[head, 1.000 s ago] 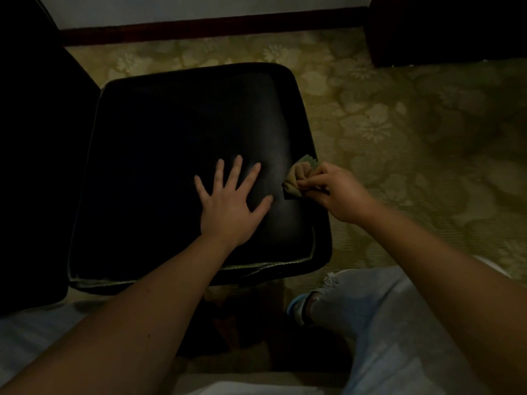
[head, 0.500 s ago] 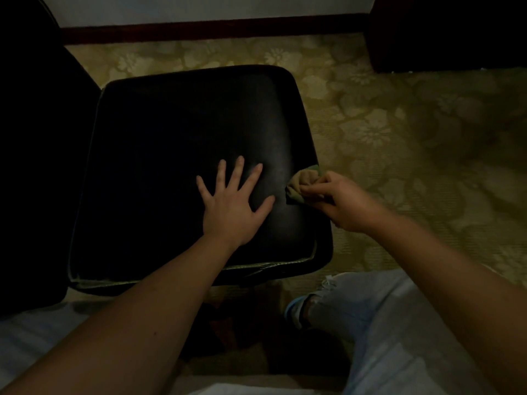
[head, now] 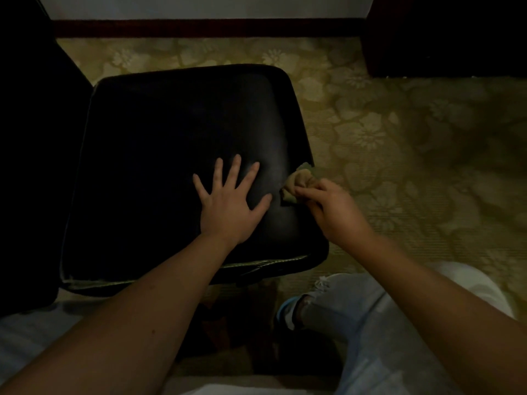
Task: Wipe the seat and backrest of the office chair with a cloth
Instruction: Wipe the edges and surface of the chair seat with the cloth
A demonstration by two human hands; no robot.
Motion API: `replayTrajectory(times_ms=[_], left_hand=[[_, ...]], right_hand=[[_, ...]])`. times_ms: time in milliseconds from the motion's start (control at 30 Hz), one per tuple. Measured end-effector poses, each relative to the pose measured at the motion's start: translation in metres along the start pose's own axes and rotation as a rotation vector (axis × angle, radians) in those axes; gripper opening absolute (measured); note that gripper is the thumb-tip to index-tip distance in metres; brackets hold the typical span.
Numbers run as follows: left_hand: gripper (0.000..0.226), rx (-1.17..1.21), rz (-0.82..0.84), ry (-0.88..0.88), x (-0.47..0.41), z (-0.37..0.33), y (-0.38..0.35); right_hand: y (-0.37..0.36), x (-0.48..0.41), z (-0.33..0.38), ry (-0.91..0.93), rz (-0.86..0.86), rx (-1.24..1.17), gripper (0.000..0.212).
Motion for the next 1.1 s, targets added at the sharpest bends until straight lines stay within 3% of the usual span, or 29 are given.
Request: replayTrajectory(times_ms=[133, 433, 500, 667, 1100], left_hand=[[0.074, 0.005, -0.001, -0.006, 0.0, 0.0, 0.0], [0.074, 0.008, -0.02, 0.002, -0.002, 0.0, -0.001], [0.074, 0.009, -0.017, 0.007, -0.002, 0.0, -0.002], [0.08, 0.009, -0.023, 0.01, -0.003, 0.0, -0.004], [0.073, 0.003, -0.021, 0.015, -0.004, -0.004, -0.002]], right_hand=[[0.001, 0.006, 0.004, 0.02, -0.017, -0.048, 0.028], [-0.019, 0.005, 0.019, -0.216, -0.092, -0.208, 0.022], [-0.02, 0.002, 0.019, -0.239, -0.104, -0.201, 0.025], [-0.032, -0.004, 0.021, -0.215, -0.024, -0.09, 0.06], [-0.036, -0.015, 0.018, -0.199, 0.029, -0.039, 0.054]])
Point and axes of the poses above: each hand's wrist, its own x-axis away from the middle knuckle, its own y-axis out of the back of the hand, z = x × y, the point moved 5 cm from there along -x, towards the middle knuckle, and after that the axes turned 14 degrees about x, right-handed, at the moved point
